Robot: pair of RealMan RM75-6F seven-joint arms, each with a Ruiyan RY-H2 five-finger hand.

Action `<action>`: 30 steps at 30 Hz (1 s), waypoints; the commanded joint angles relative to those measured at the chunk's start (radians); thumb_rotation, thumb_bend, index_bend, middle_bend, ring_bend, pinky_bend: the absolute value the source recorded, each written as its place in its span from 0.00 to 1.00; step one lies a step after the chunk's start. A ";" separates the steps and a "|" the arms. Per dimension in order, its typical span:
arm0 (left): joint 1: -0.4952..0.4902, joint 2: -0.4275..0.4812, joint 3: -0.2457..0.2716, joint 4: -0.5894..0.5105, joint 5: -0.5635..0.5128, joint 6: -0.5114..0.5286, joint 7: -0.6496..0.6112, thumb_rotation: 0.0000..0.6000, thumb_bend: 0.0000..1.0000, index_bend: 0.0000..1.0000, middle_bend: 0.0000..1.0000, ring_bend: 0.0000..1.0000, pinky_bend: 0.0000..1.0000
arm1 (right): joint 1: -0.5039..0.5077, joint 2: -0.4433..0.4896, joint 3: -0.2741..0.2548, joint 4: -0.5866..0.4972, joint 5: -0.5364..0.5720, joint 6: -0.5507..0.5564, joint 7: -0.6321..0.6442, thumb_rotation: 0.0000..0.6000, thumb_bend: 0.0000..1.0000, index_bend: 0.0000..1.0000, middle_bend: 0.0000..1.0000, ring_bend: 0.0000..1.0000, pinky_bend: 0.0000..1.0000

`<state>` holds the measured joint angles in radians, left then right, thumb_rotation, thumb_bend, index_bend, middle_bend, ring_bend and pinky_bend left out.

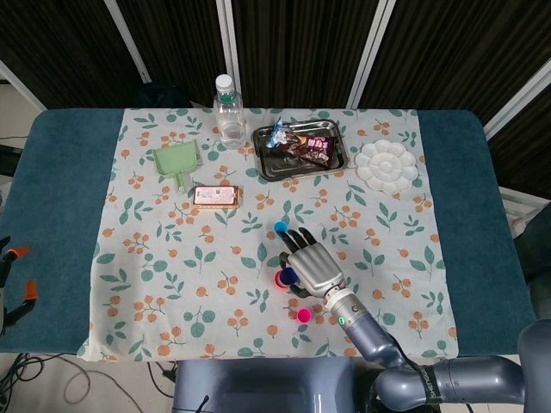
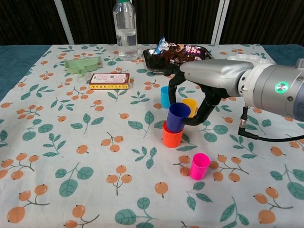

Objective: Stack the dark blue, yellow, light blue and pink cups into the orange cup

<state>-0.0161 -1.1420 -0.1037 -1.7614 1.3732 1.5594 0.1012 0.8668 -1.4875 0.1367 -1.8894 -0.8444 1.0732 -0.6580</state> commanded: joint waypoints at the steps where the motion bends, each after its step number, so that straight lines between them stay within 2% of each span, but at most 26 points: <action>1: -0.001 0.000 0.001 0.000 0.000 -0.002 0.001 1.00 0.47 0.25 0.06 0.00 0.04 | 0.000 -0.002 -0.003 0.003 -0.001 -0.001 0.002 1.00 0.39 0.50 0.00 0.00 0.06; 4: -0.001 0.000 0.001 -0.001 0.003 0.000 0.003 1.00 0.47 0.25 0.06 0.00 0.04 | 0.000 -0.008 -0.006 0.008 -0.001 -0.003 0.006 1.00 0.39 0.49 0.00 0.00 0.06; 6: 0.000 0.000 0.000 -0.002 0.004 0.003 0.003 1.00 0.47 0.25 0.06 0.00 0.04 | 0.000 -0.012 -0.010 0.013 -0.002 -0.003 0.006 1.00 0.39 0.43 0.00 0.00 0.06; 11: 0.000 0.000 0.000 -0.002 0.003 0.002 0.003 1.00 0.47 0.25 0.06 0.00 0.04 | 0.003 -0.014 -0.018 0.020 0.012 -0.006 -0.004 1.00 0.39 0.19 0.00 0.00 0.06; 14: -0.001 0.000 0.000 -0.002 0.003 0.001 0.003 1.00 0.47 0.25 0.06 0.00 0.04 | 0.005 -0.010 -0.023 0.014 0.020 -0.006 -0.016 1.00 0.39 0.14 0.00 0.00 0.06; 19: 0.000 0.000 0.001 -0.003 0.002 0.001 0.005 1.00 0.47 0.25 0.06 0.00 0.04 | 0.005 -0.006 -0.013 0.007 0.027 0.010 -0.017 1.00 0.39 0.13 0.00 0.00 0.06; 30: -0.001 0.001 0.000 -0.003 0.001 0.000 0.003 1.00 0.47 0.25 0.06 0.00 0.04 | 0.011 0.008 0.029 0.076 0.088 0.020 -0.006 1.00 0.39 0.24 0.00 0.00 0.06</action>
<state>-0.0170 -1.1407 -0.1036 -1.7643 1.3740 1.5594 0.1046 0.8749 -1.4800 0.1597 -1.8288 -0.7715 1.0987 -0.6660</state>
